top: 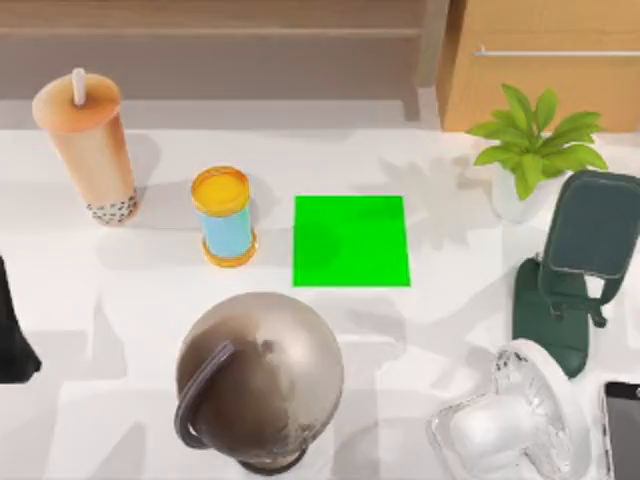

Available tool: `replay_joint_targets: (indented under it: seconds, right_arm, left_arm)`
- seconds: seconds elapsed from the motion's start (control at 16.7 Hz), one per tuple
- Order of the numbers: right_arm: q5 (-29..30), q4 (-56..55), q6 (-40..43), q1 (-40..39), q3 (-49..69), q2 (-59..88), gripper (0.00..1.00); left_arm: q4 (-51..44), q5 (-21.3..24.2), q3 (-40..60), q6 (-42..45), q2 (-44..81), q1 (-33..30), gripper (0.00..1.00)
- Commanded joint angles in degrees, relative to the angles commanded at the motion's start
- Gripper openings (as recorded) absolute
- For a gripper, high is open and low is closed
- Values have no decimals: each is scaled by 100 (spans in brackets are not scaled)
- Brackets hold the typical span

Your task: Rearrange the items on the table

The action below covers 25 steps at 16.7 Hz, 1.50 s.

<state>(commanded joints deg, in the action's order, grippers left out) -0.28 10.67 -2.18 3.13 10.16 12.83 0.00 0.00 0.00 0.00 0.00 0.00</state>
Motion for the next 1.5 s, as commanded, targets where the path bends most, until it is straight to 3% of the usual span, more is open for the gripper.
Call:
replay_joint_targets:
  seconds: [0.84, 1.08, 1.5]
  right_arm:
    - [30, 4661, -1033, 1528, 4201, 6528, 100]
    - [22, 5135, -1135, 1675, 4681, 7202, 100]
    - [22, 5043, -1140, 1658, 4612, 7244, 100]
  left_arm:
    - [0, 0, 0, 0, 0, 0, 100]
    - [0, 0, 0, 0, 0, 0, 100]
    - [0, 0, 0, 0, 0, 0, 100]
